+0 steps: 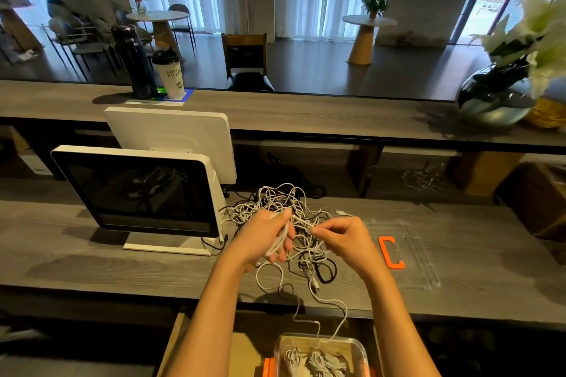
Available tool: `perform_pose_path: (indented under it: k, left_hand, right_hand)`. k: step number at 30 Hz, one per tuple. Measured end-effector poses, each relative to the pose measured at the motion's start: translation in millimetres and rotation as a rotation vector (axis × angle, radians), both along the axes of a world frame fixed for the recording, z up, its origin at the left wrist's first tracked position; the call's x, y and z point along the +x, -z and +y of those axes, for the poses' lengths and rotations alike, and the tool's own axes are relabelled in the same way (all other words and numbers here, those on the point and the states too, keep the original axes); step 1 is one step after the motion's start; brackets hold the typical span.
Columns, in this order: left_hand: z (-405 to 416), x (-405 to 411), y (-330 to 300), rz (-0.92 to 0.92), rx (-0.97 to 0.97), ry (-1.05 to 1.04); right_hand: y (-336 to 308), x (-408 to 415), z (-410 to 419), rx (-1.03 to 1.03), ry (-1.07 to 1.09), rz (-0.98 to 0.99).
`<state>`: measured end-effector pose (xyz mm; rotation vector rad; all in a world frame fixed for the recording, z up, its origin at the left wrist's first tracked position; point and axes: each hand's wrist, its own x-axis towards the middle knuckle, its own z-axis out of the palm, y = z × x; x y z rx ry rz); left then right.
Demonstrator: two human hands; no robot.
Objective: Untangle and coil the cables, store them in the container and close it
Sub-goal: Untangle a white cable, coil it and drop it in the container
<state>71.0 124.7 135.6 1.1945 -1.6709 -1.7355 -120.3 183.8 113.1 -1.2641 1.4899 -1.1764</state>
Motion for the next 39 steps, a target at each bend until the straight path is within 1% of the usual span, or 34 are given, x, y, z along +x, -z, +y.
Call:
perform_pose_path:
  k: [1, 4, 5, 6, 8, 9, 10, 11, 12, 15, 17, 18, 20, 21, 24, 27, 30, 33, 36, 39]
  left_hand:
    - [-1, -2, 2, 0.01, -0.001, -0.096]
    - [-2, -10, 6, 0.188, 0.024, -0.389]
    - [-2, -11, 5, 0.288, 0.024, -0.475]
    - [-4, -11, 4, 0.433, 0.051, -0.545]
    - [-6, -7, -2, 0.775, 0.189, -0.628]
    - [-7, -4, -5, 0.88, 0.229, -0.643]
    - [-7, -3, -7, 0.901, 0.234, -0.654]
    - [-7, -2, -9, 0.858, 0.212, -0.668]
    - [-7, -3, -8, 0.766, 0.164, -0.693]
    - [-8, -8, -1, 0.304, -0.104, -0.734]
    - [-7, -10, 2, 0.015, -0.272, -0.658]
    - [-5, -11, 2, -0.096, -0.334, -0.6]
    - [-1, -13, 2, -0.25, -0.393, -0.453]
    - [0, -15, 2, -0.29, -0.367, -0.376]
    - [3, -17, 4, -0.337, -0.138, -0.136]
    - [9, -16, 6, -0.244, 0.074, 0.063]
    - [12, -14, 2, -0.179, 0.141, 0.235]
    - [11, -11, -2, -0.145, 0.116, 0.391]
    - [10, -4, -2, -0.084, 0.11, 0.412]
    - [10, -4, 1, -0.064, 0.072, 0.251]
  right_hand:
    - [3, 0, 0, 0.003, 0.0, -0.009]
    - [9, 1, 0, 0.008, -0.008, -0.024]
    - [12, 2, 1, 0.013, -0.009, -0.037]
    - [14, 2, 2, 0.019, -0.008, -0.054]
    - [17, 1, 4, 0.025, -0.006, -0.075]
    - [19, 1, 5, 0.028, -0.009, -0.074]
    - [19, 0, 6, 0.03, -0.017, -0.073]
    - [18, 0, 7, 0.032, -0.036, -0.07]
    - [18, 0, 7, 0.033, -0.068, -0.064]
    - [15, 3, 8, 0.034, -0.212, 0.005]
    - [11, 6, 7, 0.032, -0.281, 0.035]
    - [9, 8, 6, 0.024, -0.293, 0.03]
    - [3, 12, 5, -0.011, -0.303, 0.007]
    - [0, 13, 4, -0.036, -0.299, -0.001]
    - [-8, 15, 4, -0.132, -0.248, -0.006]
    - [-8, 16, 2, -0.16, -0.135, -0.04]
    - [-2, 16, -1, -0.161, 0.01, -0.028]
    - [2, 13, -3, -0.119, 0.049, -0.054]
    - [2, 11, -2, -0.079, 0.043, -0.069]
    - [3, 9, -2, -0.04, 0.042, -0.044]
